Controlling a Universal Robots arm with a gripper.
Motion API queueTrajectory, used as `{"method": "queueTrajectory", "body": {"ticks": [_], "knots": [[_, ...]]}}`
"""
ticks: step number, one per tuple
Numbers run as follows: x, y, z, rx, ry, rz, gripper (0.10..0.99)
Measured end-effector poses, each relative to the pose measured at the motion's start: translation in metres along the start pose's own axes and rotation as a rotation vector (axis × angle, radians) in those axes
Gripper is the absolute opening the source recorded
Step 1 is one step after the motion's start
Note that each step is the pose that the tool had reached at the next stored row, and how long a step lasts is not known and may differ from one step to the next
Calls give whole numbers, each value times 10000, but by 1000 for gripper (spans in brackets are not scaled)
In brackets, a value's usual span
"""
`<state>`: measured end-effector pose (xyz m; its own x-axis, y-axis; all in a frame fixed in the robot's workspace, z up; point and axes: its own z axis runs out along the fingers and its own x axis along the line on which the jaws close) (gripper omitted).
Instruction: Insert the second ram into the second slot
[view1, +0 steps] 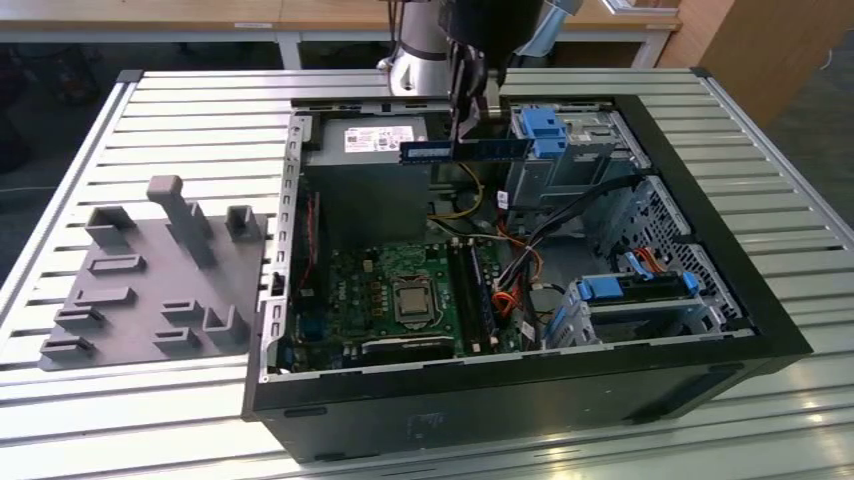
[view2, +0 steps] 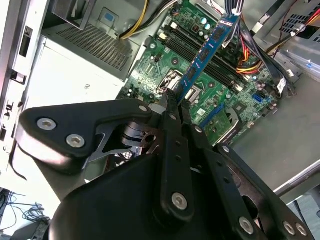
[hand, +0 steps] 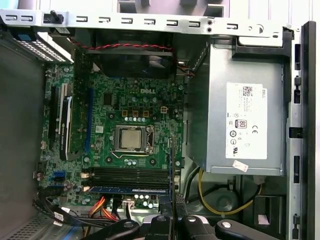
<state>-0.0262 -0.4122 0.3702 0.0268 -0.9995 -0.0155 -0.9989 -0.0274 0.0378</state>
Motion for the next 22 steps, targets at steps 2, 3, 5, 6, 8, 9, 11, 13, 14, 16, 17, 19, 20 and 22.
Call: {"method": "queueTrajectory", "body": {"ticks": [2,3,5,6,8,9,11,13,14,16,17,19,20,22], "knots": [[6,0,0,-1,1,0,137],[10,0,0,0,0,0,137],[15,0,0,1,0,1,137],[15,0,0,0,0,2,137],[16,0,0,0,1,29,137],[16,0,0,1,-1,60,137],[16,0,0,3,-5,160,137],[16,0,0,4,-8,277,137],[16,0,0,5,-9,338,137],[16,0,0,7,-12,474,137],[16,0,0,8,-12,555,137],[16,0,0,10,-17,707,137],[16,0,0,12,-18,795,137],[16,0,0,14,-20,954,137]]}}
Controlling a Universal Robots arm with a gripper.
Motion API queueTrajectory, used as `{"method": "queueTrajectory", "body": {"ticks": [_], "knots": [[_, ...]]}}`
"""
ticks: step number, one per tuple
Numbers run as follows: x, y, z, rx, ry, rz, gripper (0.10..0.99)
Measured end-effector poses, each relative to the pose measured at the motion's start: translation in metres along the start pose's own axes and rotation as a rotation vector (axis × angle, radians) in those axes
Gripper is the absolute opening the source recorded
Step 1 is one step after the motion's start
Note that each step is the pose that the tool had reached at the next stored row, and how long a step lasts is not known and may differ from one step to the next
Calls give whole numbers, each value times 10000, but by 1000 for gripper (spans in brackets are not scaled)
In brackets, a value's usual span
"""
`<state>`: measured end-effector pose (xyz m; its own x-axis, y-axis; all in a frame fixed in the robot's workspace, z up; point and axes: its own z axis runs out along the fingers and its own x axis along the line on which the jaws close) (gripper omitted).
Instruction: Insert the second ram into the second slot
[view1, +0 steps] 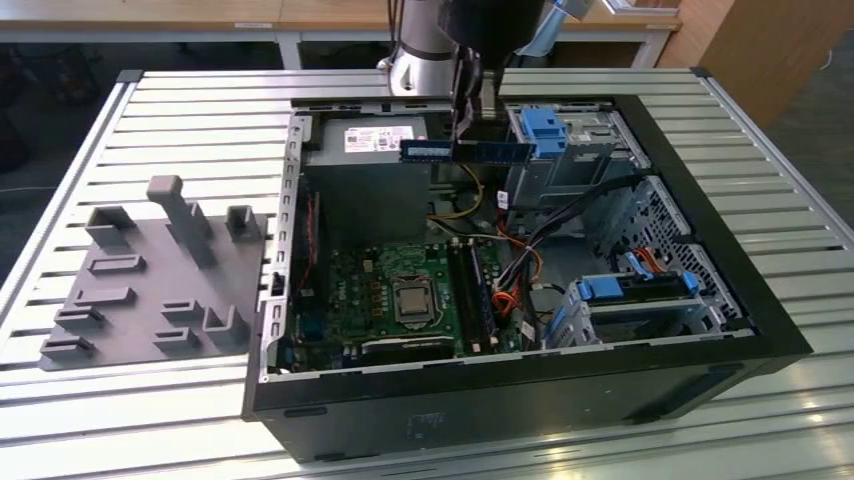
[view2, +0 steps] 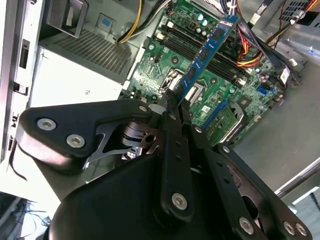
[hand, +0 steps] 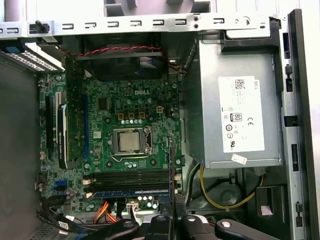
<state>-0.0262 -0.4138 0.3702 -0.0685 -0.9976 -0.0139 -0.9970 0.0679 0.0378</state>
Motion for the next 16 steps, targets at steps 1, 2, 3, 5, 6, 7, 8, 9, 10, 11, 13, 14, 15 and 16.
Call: {"method": "queueTrajectory", "body": {"ticks": [1,2,3,5,6,7,8,9,10,11,13,14,15,16], "knots": [[0,0,0,1,-2,75,137],[0,0,0,2,-5,144,137],[0,0,0,3,-7,209,137],[0,0,0,5,-11,336,137],[0,0,0,5,-13,387,137],[0,0,0,6,-16,444,137],[0,0,0,7,-17,502,137],[0,0,0,8,-20,556,137],[0,0,0,9,-22,607,137],[0,0,0,9,-23,645,137],[0,0,0,11,-26,720,137],[0,0,0,11,-27,764,137],[0,0,0,12,-28,812,137],[0,0,0,13,-30,864,137]]}}
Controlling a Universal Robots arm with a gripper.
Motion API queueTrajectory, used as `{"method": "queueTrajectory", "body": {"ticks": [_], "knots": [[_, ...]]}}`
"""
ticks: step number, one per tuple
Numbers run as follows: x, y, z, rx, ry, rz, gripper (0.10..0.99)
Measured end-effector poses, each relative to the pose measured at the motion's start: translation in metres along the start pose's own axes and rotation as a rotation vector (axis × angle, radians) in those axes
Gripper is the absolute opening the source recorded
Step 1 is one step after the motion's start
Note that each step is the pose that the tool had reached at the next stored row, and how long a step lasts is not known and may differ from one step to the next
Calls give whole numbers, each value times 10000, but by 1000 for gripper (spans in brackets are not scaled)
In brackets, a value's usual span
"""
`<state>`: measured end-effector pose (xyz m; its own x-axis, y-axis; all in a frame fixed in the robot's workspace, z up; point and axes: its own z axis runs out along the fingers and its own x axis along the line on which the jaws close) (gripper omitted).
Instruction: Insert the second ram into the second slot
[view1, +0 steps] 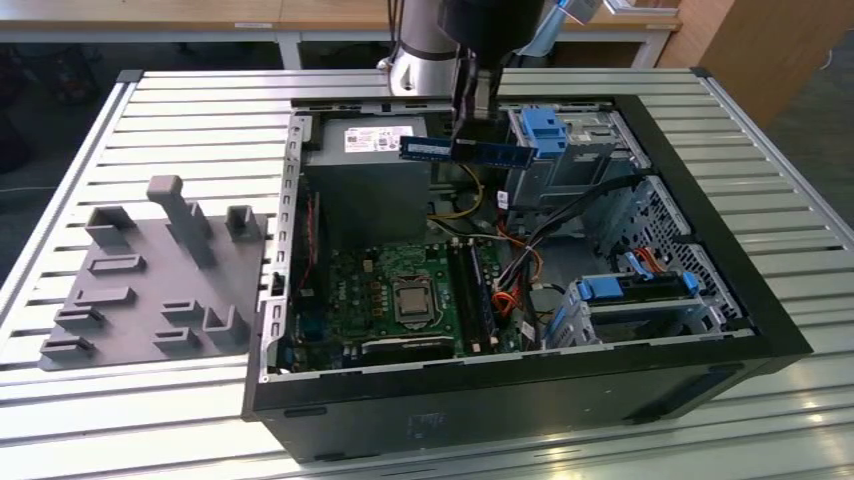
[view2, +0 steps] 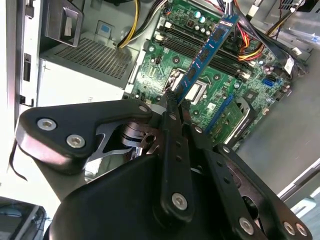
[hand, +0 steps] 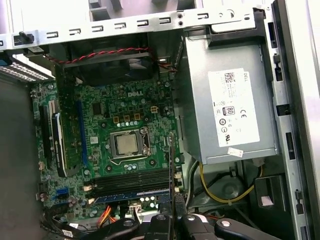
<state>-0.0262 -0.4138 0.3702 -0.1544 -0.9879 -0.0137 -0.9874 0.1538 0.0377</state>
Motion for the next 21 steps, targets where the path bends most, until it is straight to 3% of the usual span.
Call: {"method": "queueTrajectory", "body": {"ticks": [21], "knots": [[0,0,0,16,-26,985,137]]}}
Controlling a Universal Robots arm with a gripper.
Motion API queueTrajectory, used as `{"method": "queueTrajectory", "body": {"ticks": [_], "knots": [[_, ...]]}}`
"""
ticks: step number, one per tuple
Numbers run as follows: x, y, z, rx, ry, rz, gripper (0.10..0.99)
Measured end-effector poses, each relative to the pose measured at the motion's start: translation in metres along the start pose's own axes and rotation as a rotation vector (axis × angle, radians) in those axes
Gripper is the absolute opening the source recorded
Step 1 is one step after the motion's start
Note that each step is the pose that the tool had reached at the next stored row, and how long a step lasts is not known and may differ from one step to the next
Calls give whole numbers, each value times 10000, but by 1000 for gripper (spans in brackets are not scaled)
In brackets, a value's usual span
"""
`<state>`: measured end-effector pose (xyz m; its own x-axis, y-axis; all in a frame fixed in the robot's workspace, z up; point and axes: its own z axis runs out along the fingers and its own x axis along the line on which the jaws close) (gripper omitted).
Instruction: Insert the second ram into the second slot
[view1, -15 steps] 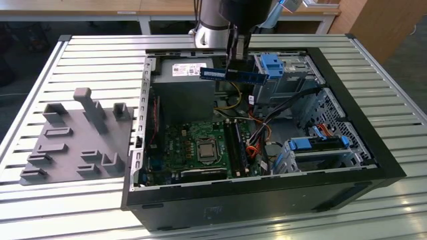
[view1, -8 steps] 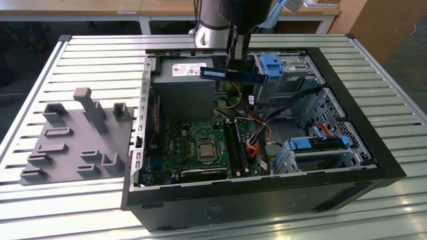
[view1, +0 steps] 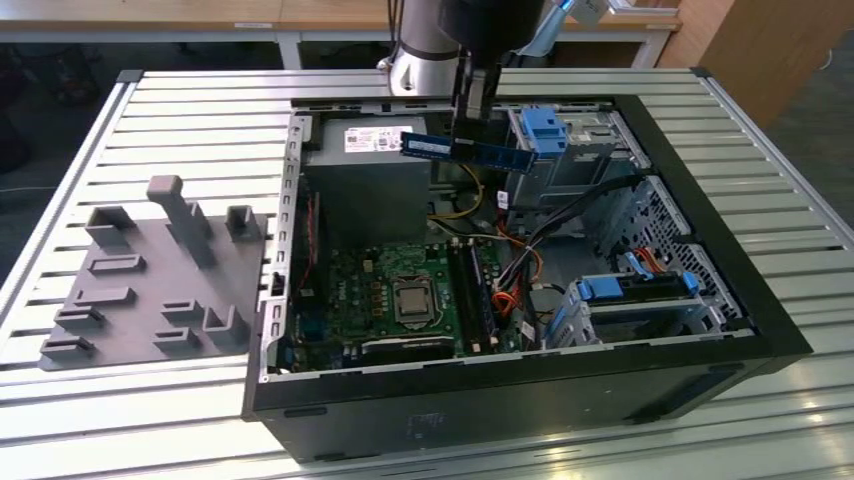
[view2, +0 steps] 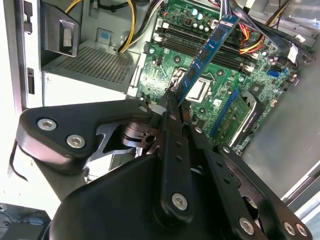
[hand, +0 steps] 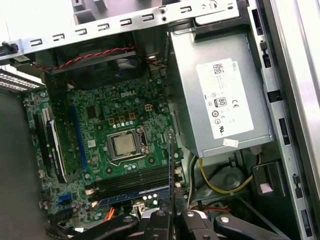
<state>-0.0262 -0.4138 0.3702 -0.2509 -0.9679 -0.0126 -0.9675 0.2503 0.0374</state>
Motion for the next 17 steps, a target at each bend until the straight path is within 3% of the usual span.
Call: {"method": "queueTrajectory", "body": {"ticks": [8,17], "knots": [[0,0,0,12,-2,601,137],[57,-15,-2,13,-3,658,137]]}}
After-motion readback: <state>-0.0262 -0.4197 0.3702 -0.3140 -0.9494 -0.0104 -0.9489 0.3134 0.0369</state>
